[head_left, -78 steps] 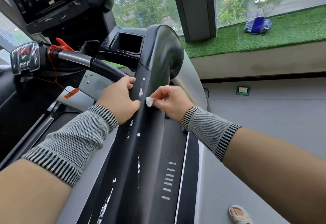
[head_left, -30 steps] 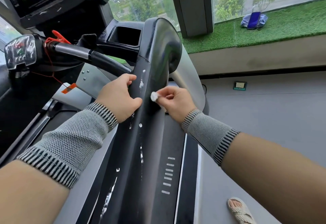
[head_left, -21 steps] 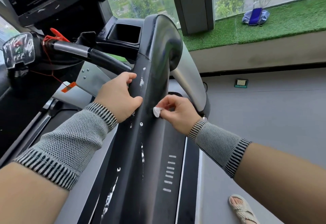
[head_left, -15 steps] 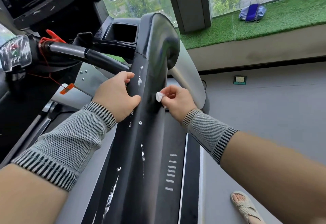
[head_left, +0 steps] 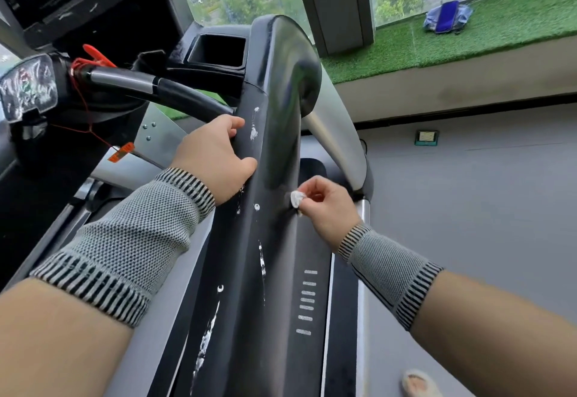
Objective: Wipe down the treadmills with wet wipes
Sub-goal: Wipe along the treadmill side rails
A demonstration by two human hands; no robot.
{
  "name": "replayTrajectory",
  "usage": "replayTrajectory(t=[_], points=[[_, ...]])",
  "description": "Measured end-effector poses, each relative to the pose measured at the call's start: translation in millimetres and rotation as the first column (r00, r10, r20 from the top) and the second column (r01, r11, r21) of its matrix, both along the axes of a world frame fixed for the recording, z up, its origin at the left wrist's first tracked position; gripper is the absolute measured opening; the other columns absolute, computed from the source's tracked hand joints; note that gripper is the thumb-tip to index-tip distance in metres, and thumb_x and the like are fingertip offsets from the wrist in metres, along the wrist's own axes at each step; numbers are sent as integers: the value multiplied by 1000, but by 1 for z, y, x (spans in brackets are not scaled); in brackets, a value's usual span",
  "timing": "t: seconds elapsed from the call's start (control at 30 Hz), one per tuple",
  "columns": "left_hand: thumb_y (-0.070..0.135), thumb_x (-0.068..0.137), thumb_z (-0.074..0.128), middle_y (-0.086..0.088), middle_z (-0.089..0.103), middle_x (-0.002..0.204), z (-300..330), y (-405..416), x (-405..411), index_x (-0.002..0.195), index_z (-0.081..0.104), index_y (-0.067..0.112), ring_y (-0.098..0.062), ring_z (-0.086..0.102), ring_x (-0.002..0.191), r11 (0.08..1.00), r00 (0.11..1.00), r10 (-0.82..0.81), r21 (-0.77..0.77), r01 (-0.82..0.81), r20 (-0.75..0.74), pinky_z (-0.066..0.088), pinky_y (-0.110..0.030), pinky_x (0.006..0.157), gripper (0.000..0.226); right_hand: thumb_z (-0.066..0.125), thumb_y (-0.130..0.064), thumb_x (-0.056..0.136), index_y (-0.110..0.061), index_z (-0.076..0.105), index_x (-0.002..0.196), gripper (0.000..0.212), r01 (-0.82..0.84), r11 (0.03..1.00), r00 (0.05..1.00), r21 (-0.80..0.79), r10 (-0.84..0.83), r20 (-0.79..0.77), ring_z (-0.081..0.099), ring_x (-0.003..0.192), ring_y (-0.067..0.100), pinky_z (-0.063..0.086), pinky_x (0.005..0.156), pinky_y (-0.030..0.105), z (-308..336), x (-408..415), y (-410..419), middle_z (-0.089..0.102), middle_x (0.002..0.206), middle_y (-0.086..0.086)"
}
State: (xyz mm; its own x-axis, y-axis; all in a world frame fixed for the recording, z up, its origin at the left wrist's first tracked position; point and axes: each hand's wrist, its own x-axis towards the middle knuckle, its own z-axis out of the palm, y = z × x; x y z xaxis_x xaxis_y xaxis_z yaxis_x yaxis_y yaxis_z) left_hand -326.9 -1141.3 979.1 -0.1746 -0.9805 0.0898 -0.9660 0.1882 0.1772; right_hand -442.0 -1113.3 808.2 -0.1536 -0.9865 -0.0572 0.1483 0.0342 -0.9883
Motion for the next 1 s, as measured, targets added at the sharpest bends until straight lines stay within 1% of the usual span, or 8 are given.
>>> replayTrajectory(t=[0.1, 0.23, 0.33, 0.43, 0.63, 0.7, 0.83, 1.0], points=[[23, 81, 71, -1, 56, 135, -1, 1, -1, 137, 46, 22, -17, 52, 122, 1000, 1000, 15, -4, -15, 4, 37, -30, 107, 62, 69, -7, 79, -19, 60, 66, 20, 9, 1000, 1000, 9, -9, 26, 56, 63, 15, 52, 74, 38, 2, -5, -12, 61, 62, 0], [23, 81, 70, 1, 55, 135, -1, 2, -3, 137, 46, 23, -14, 52, 122, 1000, 999, 26, -15, -26, 26, 34, -26, 105, 61, 69, -14, 75, -21, 60, 67, 13, 75, 990, 979, 117, -96, 181, 57, 69, 20, 54, 82, 51, -2, -10, -62, 60, 65, -1], [23, 81, 70, 1, 55, 134, -1, 3, -3, 137, 46, 23, -13, 53, 121, 1000, 999, 17, -5, -17, 41, 34, -25, 104, 61, 69, -23, 74, -21, 58, 66, 14, 47, 983, 974, 178, -85, 211, 55, 65, 17, 53, 72, 41, -12, 0, -44, 57, 62, -3], [24, 81, 71, 0, 56, 134, 2, 1, -1, 137, 46, 22, -13, 53, 120, 1000, 999, 6, -1, -6, 48, 34, -25, 103, 61, 64, -10, 85, -16, 55, 69, 20, -80, 976, 961, 204, 21, 276, 49, 61, 16, 47, 59, 30, -18, 8, -9, 53, 62, 0], [24, 80, 71, 1, 58, 130, 0, 2, 0, 133, 50, 20, -14, 54, 119, 1000, 999, -9, -22, 10, 45, 35, -24, 102, 57, 67, -20, 84, -19, 57, 71, 15, 80, 969, 956, 234, -141, 256, 49, 56, 13, 44, 67, 34, -3, 4, -36, 56, 64, -2], [23, 81, 71, 0, 59, 128, -1, 5, 2, 132, 51, 18, -13, 55, 118, 1000, 999, -18, -23, 19, 33, 33, -18, 97, 56, 65, -21, 85, -18, 55, 71, 18, 72, 965, 957, 254, -139, 256, 43, 49, 10, 41, 64, 33, -6, 11, -18, 50, 52, -10], [25, 81, 72, 1, 58, 129, 1, 12, 9, 133, 51, 19, -14, 55, 117, 999, 999, -35, -13, 35, 18, 37, -25, 102, 57, 65, -17, 86, -15, 54, 72, 18, -16, 973, 963, 231, -48, 266, 42, 46, 13, 40, 63, 34, -9, 20, 23, 44, 41, -10], [24, 81, 70, 1, 59, 126, 4, 23, 13, 131, 52, 19, -12, 58, 109, 1000, 999, -27, 6, 28, -39, 39, -25, 99, 53, 69, -20, 82, -19, 59, 70, 16, 157, 969, 957, 192, -198, 213, 47, 48, 10, 45, 65, 34, 9, 12, -12, 50, 45, -14]])
